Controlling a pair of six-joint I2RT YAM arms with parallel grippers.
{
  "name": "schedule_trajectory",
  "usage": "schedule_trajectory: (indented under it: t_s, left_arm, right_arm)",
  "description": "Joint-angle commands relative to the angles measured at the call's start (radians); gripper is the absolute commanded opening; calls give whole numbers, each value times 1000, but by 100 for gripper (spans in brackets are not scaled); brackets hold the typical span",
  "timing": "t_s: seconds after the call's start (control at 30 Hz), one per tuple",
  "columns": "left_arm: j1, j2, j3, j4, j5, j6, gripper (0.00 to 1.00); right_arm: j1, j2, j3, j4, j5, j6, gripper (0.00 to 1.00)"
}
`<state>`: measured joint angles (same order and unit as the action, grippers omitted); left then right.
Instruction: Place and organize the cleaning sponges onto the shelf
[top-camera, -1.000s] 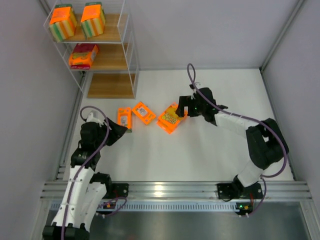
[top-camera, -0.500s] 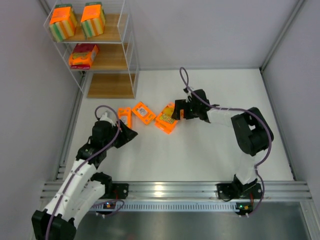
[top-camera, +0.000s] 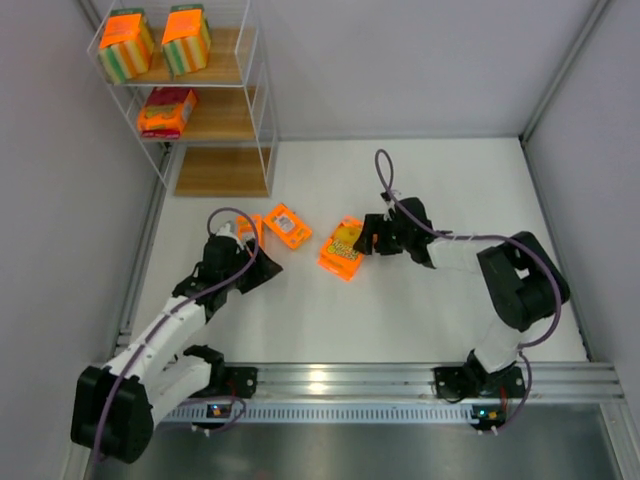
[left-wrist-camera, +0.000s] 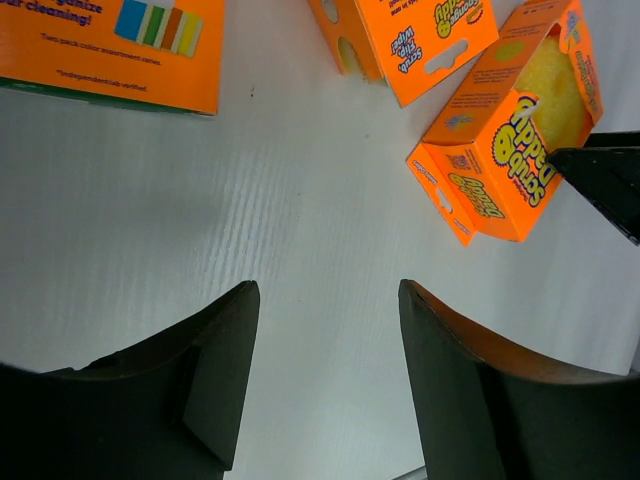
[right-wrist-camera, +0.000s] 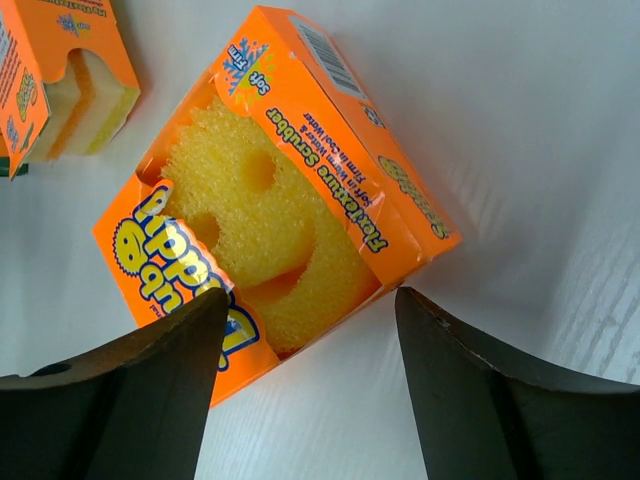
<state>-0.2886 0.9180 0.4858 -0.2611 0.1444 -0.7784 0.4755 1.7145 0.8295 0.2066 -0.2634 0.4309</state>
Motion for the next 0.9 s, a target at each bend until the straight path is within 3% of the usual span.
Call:
schedule_trajectory:
  t_s: [0.0,0.27,0.43,0.57,0.67,0.83,0.87]
  left_arm:
    - [-40,64,-7,181,3,10,64]
    - [-265,297,60,301,-121,-36,64]
    - [-300,331,57,324,-115,-38,64]
    - [-304,300,54,321,-74,-35,64]
    - [-305,233,8,319,-101,-61,64]
    - [-302,110,-44,298,-207,-90,66]
    - [-302,101,-58,295,-207,-93,66]
  right_arm:
    - [14,-67,-42,-5,64,43,68]
    - [162,-298,-332,-19,216,390,67]
    - [337,-446,-296,-154,308,419,69]
    - [351,-539,-166,-353,433,321,81]
    - [293,-599,-67,-441,408,188,91]
    - [154,-587,-20,-405,176,-136,91]
    - [134,-563,-17,-391,20,-264,91]
